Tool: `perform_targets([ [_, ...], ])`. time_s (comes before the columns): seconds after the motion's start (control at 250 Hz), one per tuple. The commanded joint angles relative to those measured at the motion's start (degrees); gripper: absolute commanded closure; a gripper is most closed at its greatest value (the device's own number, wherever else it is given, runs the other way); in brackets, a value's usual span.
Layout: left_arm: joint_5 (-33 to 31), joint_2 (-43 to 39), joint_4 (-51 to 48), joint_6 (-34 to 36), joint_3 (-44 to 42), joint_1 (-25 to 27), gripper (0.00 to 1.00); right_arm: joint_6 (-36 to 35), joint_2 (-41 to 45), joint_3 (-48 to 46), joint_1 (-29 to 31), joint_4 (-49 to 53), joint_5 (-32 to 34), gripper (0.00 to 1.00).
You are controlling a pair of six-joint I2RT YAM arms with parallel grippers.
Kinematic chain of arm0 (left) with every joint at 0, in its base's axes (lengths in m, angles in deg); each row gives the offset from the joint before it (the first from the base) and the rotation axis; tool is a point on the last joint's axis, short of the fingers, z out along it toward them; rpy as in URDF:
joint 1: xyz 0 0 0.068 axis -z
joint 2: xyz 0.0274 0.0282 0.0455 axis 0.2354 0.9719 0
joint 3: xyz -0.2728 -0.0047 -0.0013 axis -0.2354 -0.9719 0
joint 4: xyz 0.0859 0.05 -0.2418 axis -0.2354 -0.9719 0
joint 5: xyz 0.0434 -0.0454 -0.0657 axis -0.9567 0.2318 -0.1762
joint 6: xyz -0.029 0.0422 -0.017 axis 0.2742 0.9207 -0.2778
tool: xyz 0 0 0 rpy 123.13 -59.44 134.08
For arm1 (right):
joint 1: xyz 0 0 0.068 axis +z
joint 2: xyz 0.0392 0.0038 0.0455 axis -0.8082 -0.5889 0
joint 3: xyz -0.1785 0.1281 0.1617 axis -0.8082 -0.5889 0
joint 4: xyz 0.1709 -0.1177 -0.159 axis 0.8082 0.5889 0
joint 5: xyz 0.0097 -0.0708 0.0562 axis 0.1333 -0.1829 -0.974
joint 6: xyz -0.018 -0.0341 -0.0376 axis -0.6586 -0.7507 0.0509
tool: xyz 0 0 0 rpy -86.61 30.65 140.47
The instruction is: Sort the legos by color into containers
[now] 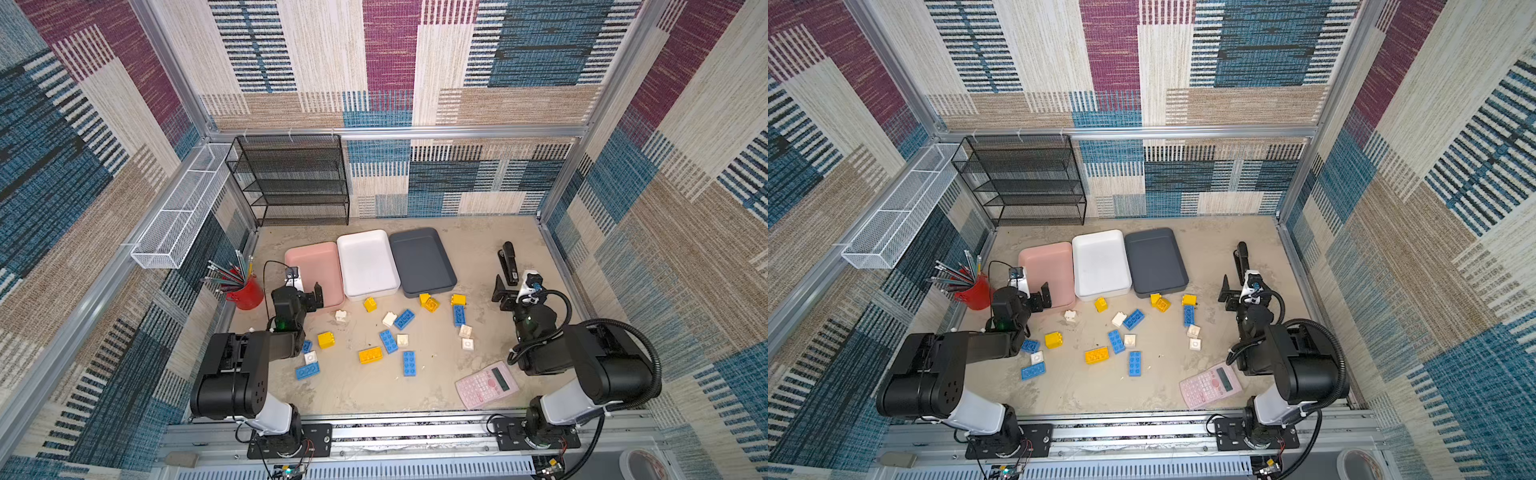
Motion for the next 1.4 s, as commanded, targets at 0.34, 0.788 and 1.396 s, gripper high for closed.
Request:
perform_targets([
  [0.34, -0.6, 0.0, -0.1, -0.5, -0.3, 0.0, 0.0, 0.4, 0.3, 0.0, 0.1, -0.6, 0.6, 0.01],
  [0.788, -0.6, 0.0, -0.2, -0.5, -0.1, 0.0, 0.0, 0.7, 0.2, -0.1, 0.1, -0.7, 1.5, 0.01],
  [1.396, -7.6, -11.3, -20.9, -2.8, 6.5, 0.5, 0.0, 5.8, 20.7, 16.3, 2.9, 45.0, 9.9, 0.01],
])
